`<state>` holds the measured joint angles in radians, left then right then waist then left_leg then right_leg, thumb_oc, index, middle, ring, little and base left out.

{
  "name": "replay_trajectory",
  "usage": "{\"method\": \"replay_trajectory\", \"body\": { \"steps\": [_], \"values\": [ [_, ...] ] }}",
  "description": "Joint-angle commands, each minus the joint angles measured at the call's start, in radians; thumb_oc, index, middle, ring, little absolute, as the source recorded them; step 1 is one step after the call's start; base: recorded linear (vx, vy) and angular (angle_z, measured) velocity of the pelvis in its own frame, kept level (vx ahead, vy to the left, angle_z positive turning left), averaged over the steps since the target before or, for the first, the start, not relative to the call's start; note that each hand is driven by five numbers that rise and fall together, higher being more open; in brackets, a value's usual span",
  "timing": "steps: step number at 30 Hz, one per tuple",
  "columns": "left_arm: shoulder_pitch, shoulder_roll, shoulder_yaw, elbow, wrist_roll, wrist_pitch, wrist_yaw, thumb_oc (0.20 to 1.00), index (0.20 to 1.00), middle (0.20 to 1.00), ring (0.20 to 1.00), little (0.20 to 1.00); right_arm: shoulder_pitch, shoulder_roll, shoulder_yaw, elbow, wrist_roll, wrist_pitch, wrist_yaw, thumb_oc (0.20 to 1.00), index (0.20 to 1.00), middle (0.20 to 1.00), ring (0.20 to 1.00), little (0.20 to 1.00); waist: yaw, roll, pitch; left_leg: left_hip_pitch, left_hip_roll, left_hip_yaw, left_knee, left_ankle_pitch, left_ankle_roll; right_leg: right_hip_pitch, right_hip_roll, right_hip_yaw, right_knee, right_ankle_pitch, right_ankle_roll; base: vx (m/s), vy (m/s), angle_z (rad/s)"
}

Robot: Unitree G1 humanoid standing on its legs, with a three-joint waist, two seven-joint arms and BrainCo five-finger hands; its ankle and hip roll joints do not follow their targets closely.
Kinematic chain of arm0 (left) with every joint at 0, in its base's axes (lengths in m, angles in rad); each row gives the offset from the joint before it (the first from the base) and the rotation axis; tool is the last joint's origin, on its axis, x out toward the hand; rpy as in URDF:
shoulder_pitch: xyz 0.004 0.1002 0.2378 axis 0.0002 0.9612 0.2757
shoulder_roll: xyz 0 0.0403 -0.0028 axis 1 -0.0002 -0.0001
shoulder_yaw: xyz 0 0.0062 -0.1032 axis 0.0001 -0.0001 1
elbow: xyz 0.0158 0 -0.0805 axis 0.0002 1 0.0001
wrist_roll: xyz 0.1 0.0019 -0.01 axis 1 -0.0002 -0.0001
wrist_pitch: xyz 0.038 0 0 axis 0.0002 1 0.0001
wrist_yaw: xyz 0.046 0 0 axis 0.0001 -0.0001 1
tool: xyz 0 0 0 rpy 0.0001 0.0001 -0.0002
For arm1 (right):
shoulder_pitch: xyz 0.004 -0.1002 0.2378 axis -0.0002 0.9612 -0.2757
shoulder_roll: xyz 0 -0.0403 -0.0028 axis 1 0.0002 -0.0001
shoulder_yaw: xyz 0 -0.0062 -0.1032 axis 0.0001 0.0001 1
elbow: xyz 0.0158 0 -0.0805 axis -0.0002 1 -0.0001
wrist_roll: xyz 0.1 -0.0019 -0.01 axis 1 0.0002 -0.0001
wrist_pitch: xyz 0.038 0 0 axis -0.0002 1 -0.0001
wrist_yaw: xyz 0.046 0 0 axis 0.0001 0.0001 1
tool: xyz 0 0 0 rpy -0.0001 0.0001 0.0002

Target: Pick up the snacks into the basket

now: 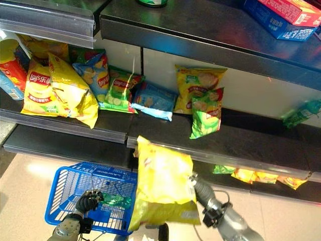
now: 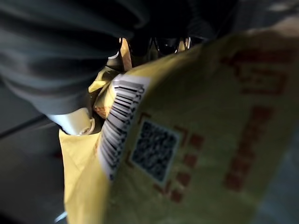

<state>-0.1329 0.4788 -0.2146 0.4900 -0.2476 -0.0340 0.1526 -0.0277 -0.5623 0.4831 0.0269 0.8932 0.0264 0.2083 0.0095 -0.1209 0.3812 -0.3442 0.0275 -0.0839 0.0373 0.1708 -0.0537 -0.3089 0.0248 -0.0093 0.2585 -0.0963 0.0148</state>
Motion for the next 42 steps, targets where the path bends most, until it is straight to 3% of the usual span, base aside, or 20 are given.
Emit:
{"method": "replay_trajectory", "body": {
  "steps": [1,8,12,18,22,33,42],
  "values": [
    [-0.107,0.017,0.0,-0.163,0.026,-0.121,0.016,0.2,0.2,0.2,0.2,0.2,-0.086,0.05,0.087,0.086,-0.119,0.001,0.053,0.2,0.2,0.2,0.2,0.2,-0.005,-0.042,-0.018,0.01,-0.041,0.038,0.119,-0.16,0.002,0.021,-0.073,0.027,-0.145,0.102,0.108,0.0,0.0,0.0],
    [-0.168,-0.006,-0.056,-0.202,-0.019,-0.144,0.013,0.2,0.2,0.2,0.2,0.2,-0.251,0.169,0.191,0.358,-0.336,-0.02,0.035,0.2,0.2,0.2,0.2,0.2,0.019,-0.028,-0.006,-0.001,-0.049,0.026,0.113,-0.153,0.003,0.013,-0.076,0.018,-0.147,0.106,0.105,0.0,0.0,0.0],
    [-0.209,-0.022,-0.11,-0.216,-0.027,-0.143,0.005,0.2,0.2,0.2,0.2,0.2,-0.352,0.289,0.243,0.549,-0.422,-0.02,0.003,0.2,0.2,0.2,0.2,0.2,0.039,-0.012,0.007,-0.012,-0.056,0.014,0.107,-0.145,0.004,0.003,-0.079,0.009,-0.144,0.108,0.103,-0.02,-0.025,0.06],
    [-0.276,-0.037,-0.167,-0.254,-0.067,-0.142,0.008,0.2,0.2,0.2,0.2,0.2,-0.473,0.447,0.217,0.846,-0.508,-0.026,-0.104,0.2,0.2,0.2,0.2,0.2,0.069,0.02,0.035,-0.033,-0.066,-0.003,0.104,-0.133,0.006,-0.018,-0.08,-0.007,-0.135,0.107,0.103,-0.02,-0.021,0.09],
    [-0.302,-0.036,-0.195,-0.299,-0.088,-0.142,0.008,0.2,0.2,0.2,0.2,0.2,-0.553,0.486,0.2,0.949,-0.55,-0.021,-0.137,0.2,0.2,0.2,0.2,0.2,0.089,0.049,0.059,-0.057,-0.077,-0.012,0.11,-0.128,0.01,-0.044,-0.082,-0.015,-0.12,0.105,0.103,-0.02,-0.007,0.02],
    [-0.295,-0.03,-0.226,-0.474,-0.149,-0.156,0.002,0.2,0.2,0.2,0.2,0.2,-0.805,0.467,0.069,1.077,-0.537,-0.025,-0.248,0.2,0.2,0.2,0.2,0.2,0.138,0.146,0.127,-0.14,-0.114,-0.045,0.148,-0.117,0.01,-0.139,-0.097,-0.049,-0.039,0.079,0.096,-0.03,-0.008,0.17],
    [-0.285,0.012,-0.315,-0.569,-0.204,-0.172,-0.06,0.2,0.2,0.2,0.2,0.2,-1.068,0.316,-0.022,1.163,-0.43,-0.048,-0.288,0.2,0.2,0.2,0.2,0.2,0.196,0.214,0.139,-0.214,-0.142,-0.086,0.16,-0.103,0.006,-0.21,-0.126,-0.081,0.007,0.06,0.099,-0.01,-0.007,0.21]
  ]
}}
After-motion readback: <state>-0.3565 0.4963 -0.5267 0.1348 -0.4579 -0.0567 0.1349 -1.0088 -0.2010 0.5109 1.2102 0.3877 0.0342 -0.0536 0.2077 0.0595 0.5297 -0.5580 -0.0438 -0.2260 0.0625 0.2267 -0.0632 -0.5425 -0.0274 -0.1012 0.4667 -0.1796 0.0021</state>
